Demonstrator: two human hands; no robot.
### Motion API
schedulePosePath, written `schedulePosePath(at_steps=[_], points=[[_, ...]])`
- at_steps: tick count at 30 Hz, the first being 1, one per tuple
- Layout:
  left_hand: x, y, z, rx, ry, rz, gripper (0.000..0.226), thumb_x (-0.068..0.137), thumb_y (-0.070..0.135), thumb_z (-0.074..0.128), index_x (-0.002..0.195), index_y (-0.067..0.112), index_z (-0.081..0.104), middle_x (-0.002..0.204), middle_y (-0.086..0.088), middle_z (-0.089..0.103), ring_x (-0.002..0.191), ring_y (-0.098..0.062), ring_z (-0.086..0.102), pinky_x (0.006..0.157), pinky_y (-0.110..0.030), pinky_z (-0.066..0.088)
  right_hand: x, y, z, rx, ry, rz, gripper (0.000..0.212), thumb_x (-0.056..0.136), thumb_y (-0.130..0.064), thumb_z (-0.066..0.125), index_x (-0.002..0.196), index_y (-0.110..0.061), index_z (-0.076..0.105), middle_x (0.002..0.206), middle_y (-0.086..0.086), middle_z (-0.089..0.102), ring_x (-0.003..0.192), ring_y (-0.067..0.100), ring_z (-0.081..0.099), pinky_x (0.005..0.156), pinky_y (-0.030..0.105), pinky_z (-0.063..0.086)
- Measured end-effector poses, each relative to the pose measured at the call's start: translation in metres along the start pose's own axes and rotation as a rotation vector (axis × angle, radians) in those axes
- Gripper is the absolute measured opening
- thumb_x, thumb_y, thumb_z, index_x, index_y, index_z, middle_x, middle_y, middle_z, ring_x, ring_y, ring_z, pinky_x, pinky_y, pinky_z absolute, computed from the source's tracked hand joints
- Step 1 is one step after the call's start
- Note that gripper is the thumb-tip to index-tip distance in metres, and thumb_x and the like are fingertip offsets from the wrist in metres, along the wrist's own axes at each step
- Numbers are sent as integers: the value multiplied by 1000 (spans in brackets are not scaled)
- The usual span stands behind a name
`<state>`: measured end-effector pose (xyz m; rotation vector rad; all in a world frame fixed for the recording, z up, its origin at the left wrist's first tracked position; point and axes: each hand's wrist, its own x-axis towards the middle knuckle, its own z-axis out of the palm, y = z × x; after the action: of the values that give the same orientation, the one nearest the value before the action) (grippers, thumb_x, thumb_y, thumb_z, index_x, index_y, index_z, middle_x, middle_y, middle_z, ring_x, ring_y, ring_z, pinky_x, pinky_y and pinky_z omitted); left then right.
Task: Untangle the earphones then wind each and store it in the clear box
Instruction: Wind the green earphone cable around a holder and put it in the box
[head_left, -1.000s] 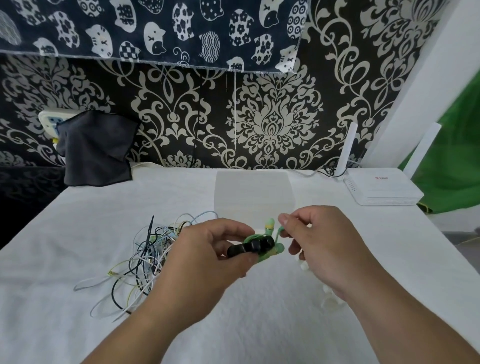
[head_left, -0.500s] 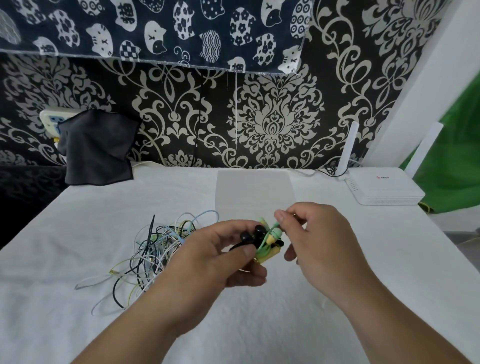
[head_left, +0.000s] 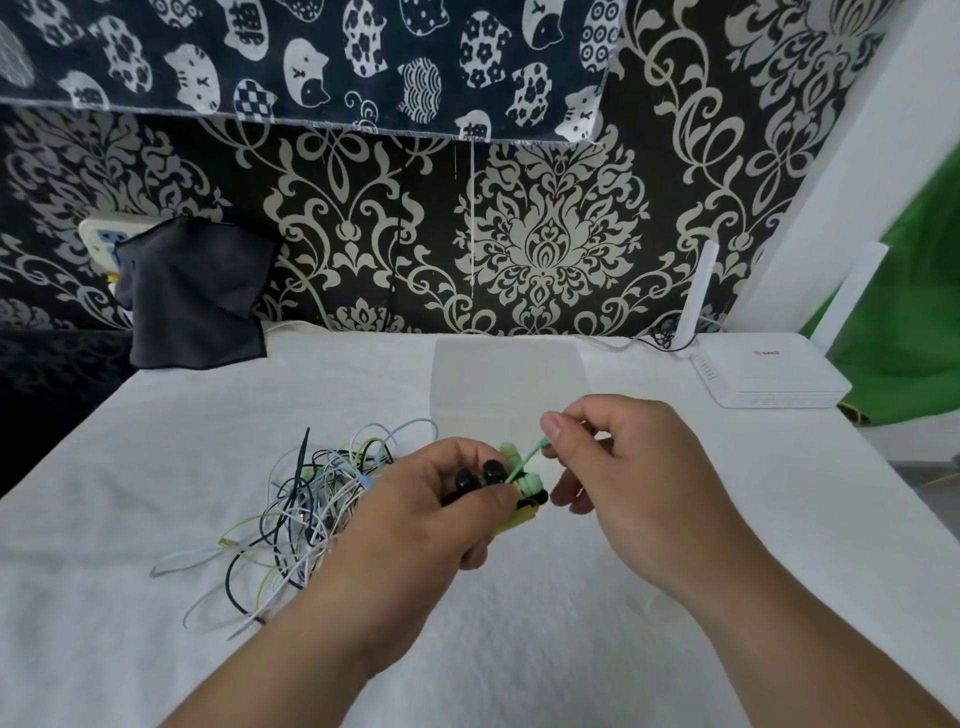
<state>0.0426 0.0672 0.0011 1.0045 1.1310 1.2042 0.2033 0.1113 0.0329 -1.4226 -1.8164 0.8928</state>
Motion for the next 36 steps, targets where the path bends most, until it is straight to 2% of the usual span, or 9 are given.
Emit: schedulePosePath(at_steps=[4, 7, 11, 13, 16, 21, 26, 31, 36], points=[[-1, -2, 0, 84, -46, 39, 16, 63, 23, 79, 72, 22, 66, 74, -7, 62, 66, -18, 49, 54, -21, 36, -3, -4, 1, -6, -24, -35, 29, 96, -37, 56, 76, -19, 67, 69, -1, 67, 57, 3, 62, 65, 39, 56], [-1, -1, 0, 107, -26, 68, 24, 73, 6, 83, 68, 22, 65, 70, -3, 66, 65, -15, 59, 53, -15, 41, -1, 0, 1, -52, -28, 8, 29, 96, -37, 56, 76, -21, 68, 69, -8, 68, 57, 3, 64, 64, 38, 56], [-4, 2, 2, 301, 18, 149, 22, 71, 18, 86, 77, 19, 65, 77, -9, 70, 76, -37, 66, 68, -42, 55, 1, 5, 3, -114, -11, 22, 31, 95, -39, 58, 73, -20, 69, 65, -2, 68, 57, 11, 66, 63, 41, 57], [-6, 2, 4, 392, 20, 173, 24, 77, 11, 83, 80, 23, 63, 78, -3, 71, 76, -32, 67, 67, -36, 54, 1, 6, 3, -145, 7, 0, 33, 94, -40, 59, 71, -19, 68, 63, 0, 66, 59, 18, 65, 62, 39, 54], [-10, 2, 8, 620, 33, 226, 32, 79, 20, 82, 89, 32, 55, 84, 12, 70, 68, -9, 64, 60, -18, 48, 1, 5, 5, -157, 21, -40, 36, 93, -41, 59, 68, -16, 67, 61, 3, 64, 60, 20, 63, 61, 36, 49], [-10, -3, 10, 812, 111, 225, 47, 74, 38, 81, 95, 43, 39, 89, 23, 68, 75, -1, 65, 63, -17, 49, -6, 0, 12, -193, 10, -115, 36, 92, -40, 59, 63, -20, 66, 59, -7, 56, 59, 10, 52, 53, 21, 38], [-7, -6, 9, 775, 245, 211, 32, 75, 14, 70, 91, 31, 48, 73, 17, 66, 57, -3, 59, 50, -15, 41, -19, -10, 27, -219, -86, -255, 28, 93, -40, 59, 77, -21, 72, 70, -5, 58, 70, 12, 56, 61, 26, 42], [-5, 0, 3, 571, 343, 175, 55, 76, -7, 59, 102, 41, 56, 86, 9, 63, 57, -7, 60, 53, -12, 41, -21, -13, 31, -190, -135, -369, 12, 92, -25, 63, 90, -23, 74, 72, -3, 59, 74, 14, 56, 62, 29, 43], [-3, 3, 3, 277, 223, 148, 41, 82, -16, 60, 98, 20, 68, 79, 5, 69, 49, -7, 54, 52, -14, 44, -20, -15, 22, 38, -122, -231, 17, 88, -13, 71, 89, -29, 78, 74, -18, 71, 72, 1, 66, 64, 12, 47]])
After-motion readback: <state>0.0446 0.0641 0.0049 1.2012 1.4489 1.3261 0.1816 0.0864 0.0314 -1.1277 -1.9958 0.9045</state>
